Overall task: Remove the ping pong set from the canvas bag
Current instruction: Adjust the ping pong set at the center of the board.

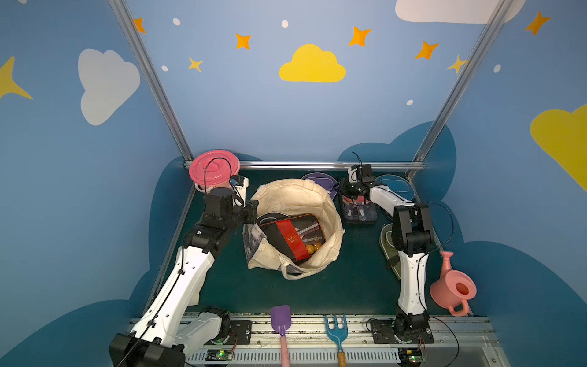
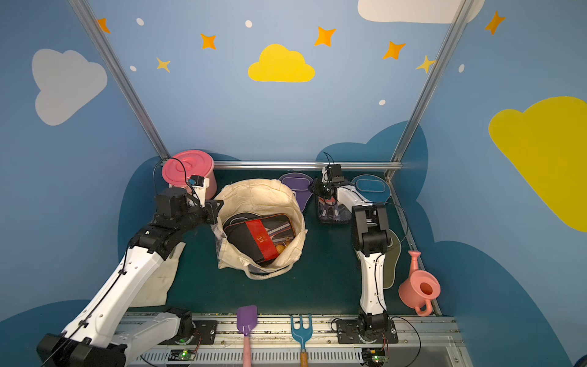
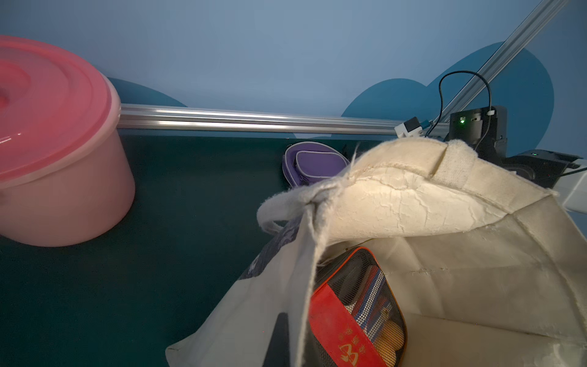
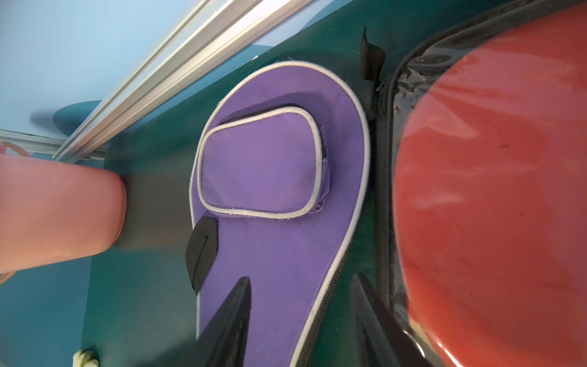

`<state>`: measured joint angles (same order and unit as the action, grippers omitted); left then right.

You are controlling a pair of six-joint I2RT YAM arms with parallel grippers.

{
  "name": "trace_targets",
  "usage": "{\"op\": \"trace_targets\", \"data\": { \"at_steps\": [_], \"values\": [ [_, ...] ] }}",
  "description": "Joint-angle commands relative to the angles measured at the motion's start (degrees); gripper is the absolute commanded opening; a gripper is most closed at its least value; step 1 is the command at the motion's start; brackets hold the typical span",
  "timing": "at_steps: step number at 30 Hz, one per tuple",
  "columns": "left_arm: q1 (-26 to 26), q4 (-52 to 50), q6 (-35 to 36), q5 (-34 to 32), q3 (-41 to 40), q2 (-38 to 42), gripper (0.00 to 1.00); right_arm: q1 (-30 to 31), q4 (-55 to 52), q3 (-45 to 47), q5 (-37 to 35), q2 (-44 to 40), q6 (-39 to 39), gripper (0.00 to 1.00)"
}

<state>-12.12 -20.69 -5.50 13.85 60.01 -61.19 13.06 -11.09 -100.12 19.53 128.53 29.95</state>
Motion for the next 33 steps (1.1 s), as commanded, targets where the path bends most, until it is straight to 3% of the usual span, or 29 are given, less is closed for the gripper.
{"op": "trace_targets", "data": {
  "at_steps": [1, 8, 12, 17, 33],
  "values": [
    [0.6, 3.7, -0.8, 1.2, 3.8, 0.1, 0.04, -0.1, -1.3, 1.1, 1.1, -2.6, -1.0, 0.51],
    [0.8, 2.3, -1.4, 3.2, 3.8, -2.0, 0.04, 0.6, -2.4, 1.2, 2.2, -2.0, -1.7, 0.57],
    [0.8, 3.5, -2.4, 4.2, 2.7, -2.5, 0.04, 1.6, -3.3, 0.3, 1.9, -0.1, -1.0, 0.53],
    [0.8, 3.7, -2.5, 4.4, 2.5, -2.5, 0.04, 2.4, -3.6, -0.7, 1.9, 2.4, 0.8, 0.37],
    [0.8, 4.7, -2.3, 5.1, 1.9, -2.9, 0.04, 2.9, -8.8, -3.9, -1.3, 6.1, 0.6, 0.34]
  ]
}}
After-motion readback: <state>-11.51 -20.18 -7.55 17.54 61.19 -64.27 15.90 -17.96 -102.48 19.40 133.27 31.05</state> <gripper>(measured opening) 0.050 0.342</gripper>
